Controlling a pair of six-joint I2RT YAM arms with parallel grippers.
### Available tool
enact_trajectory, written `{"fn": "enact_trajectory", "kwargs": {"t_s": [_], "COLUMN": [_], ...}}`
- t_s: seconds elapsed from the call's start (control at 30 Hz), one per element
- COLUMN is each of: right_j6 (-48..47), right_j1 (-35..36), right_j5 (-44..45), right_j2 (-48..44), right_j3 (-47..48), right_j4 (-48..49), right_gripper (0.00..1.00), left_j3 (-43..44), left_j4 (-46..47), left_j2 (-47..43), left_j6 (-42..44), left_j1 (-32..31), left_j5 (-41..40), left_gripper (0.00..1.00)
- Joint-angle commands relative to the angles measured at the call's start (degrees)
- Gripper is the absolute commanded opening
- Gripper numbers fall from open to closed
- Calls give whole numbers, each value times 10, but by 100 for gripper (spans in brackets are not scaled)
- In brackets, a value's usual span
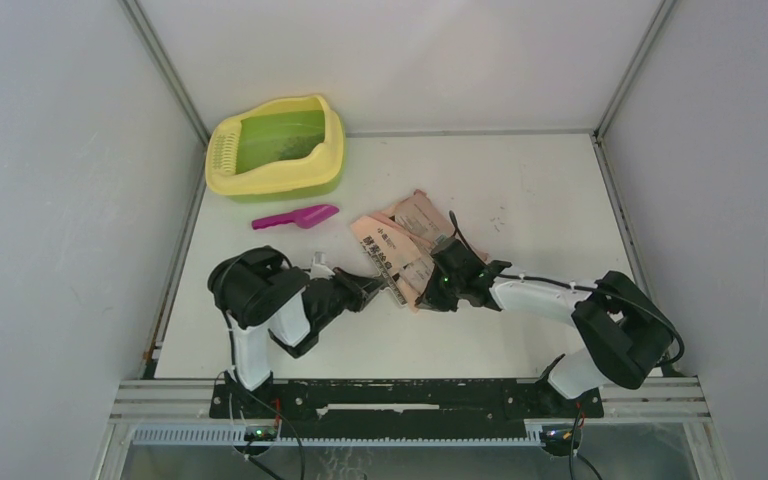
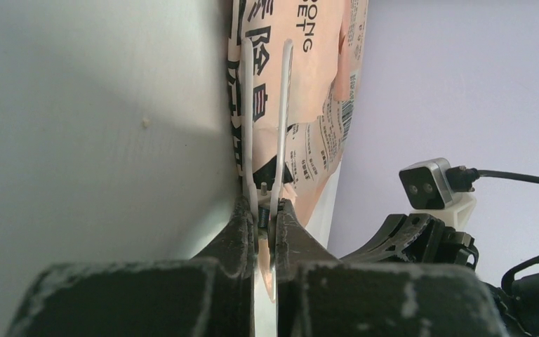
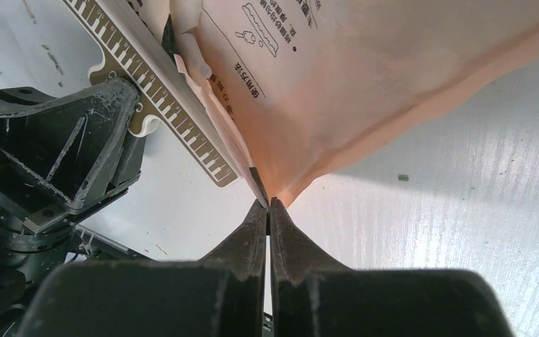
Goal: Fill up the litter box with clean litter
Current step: Clamp the cat litter bag at the center of the board.
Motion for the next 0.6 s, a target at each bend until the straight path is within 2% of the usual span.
{"fn": "enact_trajectory", "kwargs": {"t_s": [0.0, 0.57], "right_j6": [2, 10], "right_j1": [2, -1], "right_j5": [-19, -39], "right_j2": [-22, -37], "right_j3": [18, 18], "right_j4": [13, 20], "right_gripper": [6, 6], "left_j3": [8, 11], "left_j4": [21, 24], "left_j2": [10, 11], "left_j6": [-19, -91], "left_j1": [-9, -37], "left_j5": [-36, -91], "left_gripper": [1, 2]}}
